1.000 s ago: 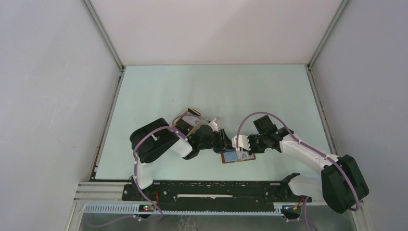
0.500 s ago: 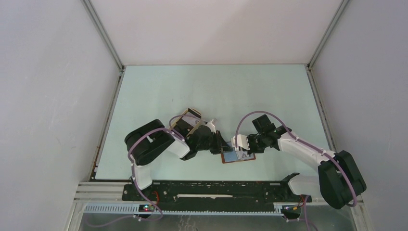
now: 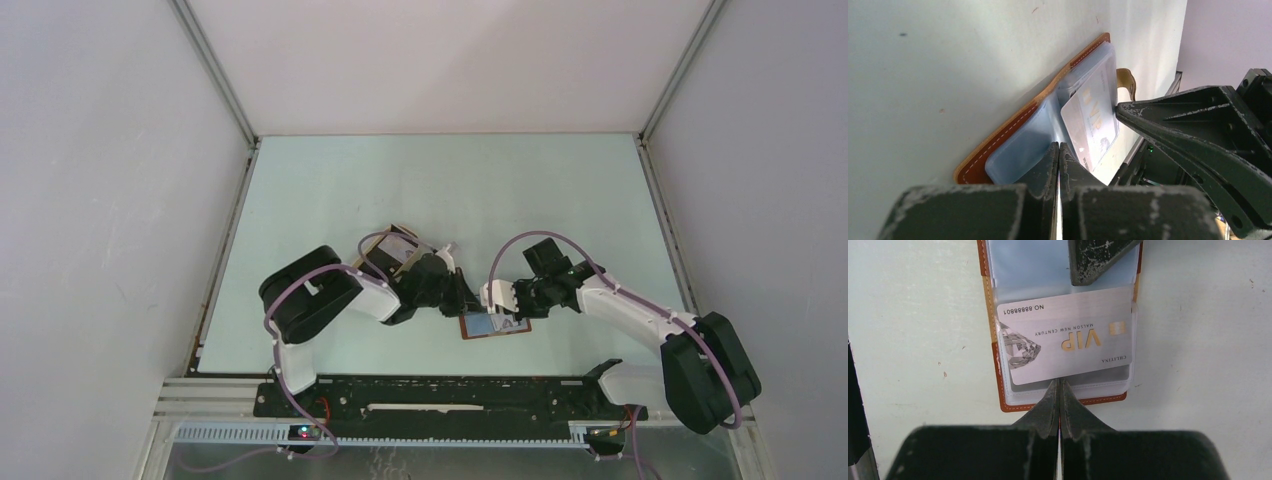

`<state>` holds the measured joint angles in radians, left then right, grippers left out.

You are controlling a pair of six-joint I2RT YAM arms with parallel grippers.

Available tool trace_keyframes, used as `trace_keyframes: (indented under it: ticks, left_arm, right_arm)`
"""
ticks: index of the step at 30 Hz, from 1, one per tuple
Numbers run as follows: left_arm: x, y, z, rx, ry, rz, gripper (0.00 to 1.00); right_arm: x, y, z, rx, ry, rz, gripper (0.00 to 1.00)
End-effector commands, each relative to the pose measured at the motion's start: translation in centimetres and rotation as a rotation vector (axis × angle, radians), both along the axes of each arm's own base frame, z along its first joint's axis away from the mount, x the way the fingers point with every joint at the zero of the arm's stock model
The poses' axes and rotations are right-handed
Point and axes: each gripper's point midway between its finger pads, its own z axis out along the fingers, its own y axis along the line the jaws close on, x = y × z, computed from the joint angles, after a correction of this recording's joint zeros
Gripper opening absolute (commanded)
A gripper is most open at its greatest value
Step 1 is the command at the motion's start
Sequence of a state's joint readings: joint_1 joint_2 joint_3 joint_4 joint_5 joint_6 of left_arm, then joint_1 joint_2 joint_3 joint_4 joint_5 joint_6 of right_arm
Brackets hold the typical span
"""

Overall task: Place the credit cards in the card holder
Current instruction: Insert the credit card into the card holder.

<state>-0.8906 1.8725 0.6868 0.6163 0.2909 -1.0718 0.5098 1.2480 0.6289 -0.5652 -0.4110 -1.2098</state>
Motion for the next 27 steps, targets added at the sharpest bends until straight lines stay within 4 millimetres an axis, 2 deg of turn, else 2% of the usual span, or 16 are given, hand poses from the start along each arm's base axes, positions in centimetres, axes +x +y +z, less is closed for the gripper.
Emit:
trace_keyframes:
  ticks: [1, 6, 10, 17, 21, 27]
  left_arm:
    - [0.4, 0.8, -2.2, 0.12, 0.0, -0.006, 0.03]
    - [0.7, 0.0, -2.0, 0.127, -0.003, -0.024, 0.02]
    - [1.0, -0.5, -1.6, 0.133, -0.013, -0.03, 0.02]
    - [1.1, -0.6, -1.7, 0.149, -0.013, -0.036, 0.01]
    - [1.1, -0.6, -1.5, 0.149, -0.016, -0.04, 0.01]
    - [0.9, -1.0, -1.0, 0.141, -0.023, -0.048, 0.01]
  right_arm:
    - [-0.1, 0.3, -0.1, -0.018, 0.003, 0.025, 0.0]
    - [-0.2, 0.6, 0.1, -0.013, -0.003, 0.028, 0.0]
    - [0.0, 0.7, 0.8, 0.008, -0.008, 0.016, 0.05]
    - [1.1, -1.2, 2.6, 0.036, -0.061, -0.04, 0.04]
    - [1.0, -2.4, 2.0, 0.005, -0.026, -0.056, 0.02]
    - [0.7, -2.7, 0.5, -0.034, 0.048, -0.069, 0.0]
